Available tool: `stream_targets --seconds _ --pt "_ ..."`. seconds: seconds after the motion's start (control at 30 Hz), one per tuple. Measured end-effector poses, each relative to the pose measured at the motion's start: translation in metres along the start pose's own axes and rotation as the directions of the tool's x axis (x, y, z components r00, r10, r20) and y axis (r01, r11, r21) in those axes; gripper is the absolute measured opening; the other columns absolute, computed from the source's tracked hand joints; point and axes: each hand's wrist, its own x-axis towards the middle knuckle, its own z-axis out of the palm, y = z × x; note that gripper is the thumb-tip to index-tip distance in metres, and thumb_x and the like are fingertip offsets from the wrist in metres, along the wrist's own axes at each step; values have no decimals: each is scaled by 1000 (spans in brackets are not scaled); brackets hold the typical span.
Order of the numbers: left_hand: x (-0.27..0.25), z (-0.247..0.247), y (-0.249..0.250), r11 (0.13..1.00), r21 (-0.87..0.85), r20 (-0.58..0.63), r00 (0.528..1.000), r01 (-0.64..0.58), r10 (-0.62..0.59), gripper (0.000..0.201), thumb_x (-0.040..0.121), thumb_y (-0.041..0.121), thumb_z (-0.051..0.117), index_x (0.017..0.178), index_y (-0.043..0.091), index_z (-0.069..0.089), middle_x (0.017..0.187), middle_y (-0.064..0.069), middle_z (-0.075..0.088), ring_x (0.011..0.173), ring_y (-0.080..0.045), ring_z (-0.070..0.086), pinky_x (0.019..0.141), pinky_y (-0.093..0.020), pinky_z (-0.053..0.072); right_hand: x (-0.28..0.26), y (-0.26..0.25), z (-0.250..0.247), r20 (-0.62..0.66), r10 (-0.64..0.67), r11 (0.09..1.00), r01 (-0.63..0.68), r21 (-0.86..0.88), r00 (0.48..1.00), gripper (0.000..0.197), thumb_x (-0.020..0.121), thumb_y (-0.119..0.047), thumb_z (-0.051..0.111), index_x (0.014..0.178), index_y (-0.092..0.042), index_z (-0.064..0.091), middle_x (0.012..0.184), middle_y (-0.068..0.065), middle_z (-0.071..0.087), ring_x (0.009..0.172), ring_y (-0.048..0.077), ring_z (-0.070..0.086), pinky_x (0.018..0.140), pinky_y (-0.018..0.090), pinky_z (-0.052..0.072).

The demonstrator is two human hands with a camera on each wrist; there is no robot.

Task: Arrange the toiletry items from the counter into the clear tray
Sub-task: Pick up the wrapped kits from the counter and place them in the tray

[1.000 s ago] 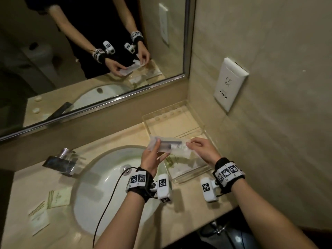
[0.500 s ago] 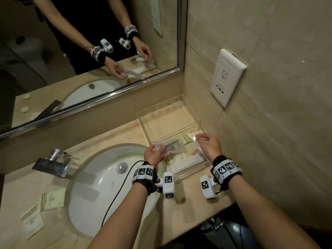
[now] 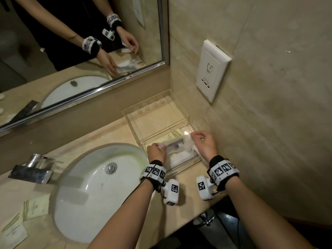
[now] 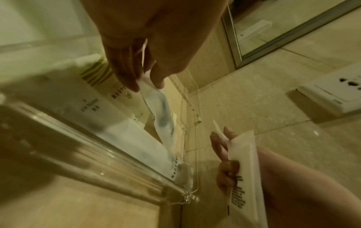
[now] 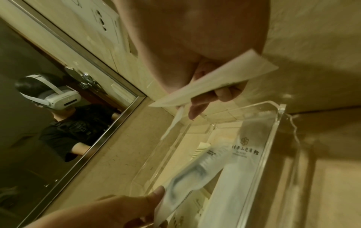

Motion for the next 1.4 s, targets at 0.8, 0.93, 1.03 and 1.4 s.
stream_targets --seconds 0.8,0.93,1.03,1.4 --pt "-12 -3 4 972 -83 89 970 -219 226 22 96 28 52 94 10 65 94 -8 72 81 -24 66 78 -35 54 0 -11 4 33 55 975 -60 212 998 21 82 -13 74 94 -26 62 93 -1 73 95 20 69 87 35 55" --pt "-17 -4 5 965 -131 198 948 -226 249 38 88 43 62 111 12 61 100 -3 68 88 -19 65 80 -31 54 -3 -20 6 36 45 957 -53 284 998 22 85 -9 71 105 -16 64 99 4 72 84 17 69 62 21 51" --pt "-15 -3 1 969 -149 185 957 -196 222 52 80 37 74 122 14 53 106 -1 65 95 -21 65 87 -34 54 -1 -19 8 69 94 928 -113 356 993 25 88 -3 66 112 -8 61 102 11 71 70 16 68 55 20 52" --pt "-15 3 12 820 -568 226 972 71 72 39 80 2 72 115 5 56 91 -16 69 61 -19 65 60 -27 57 3 -14 3 169 121 882 -184 435 978 29 94 -6 59 123 -6 57 110 14 68 83 21 68 75 29 59"
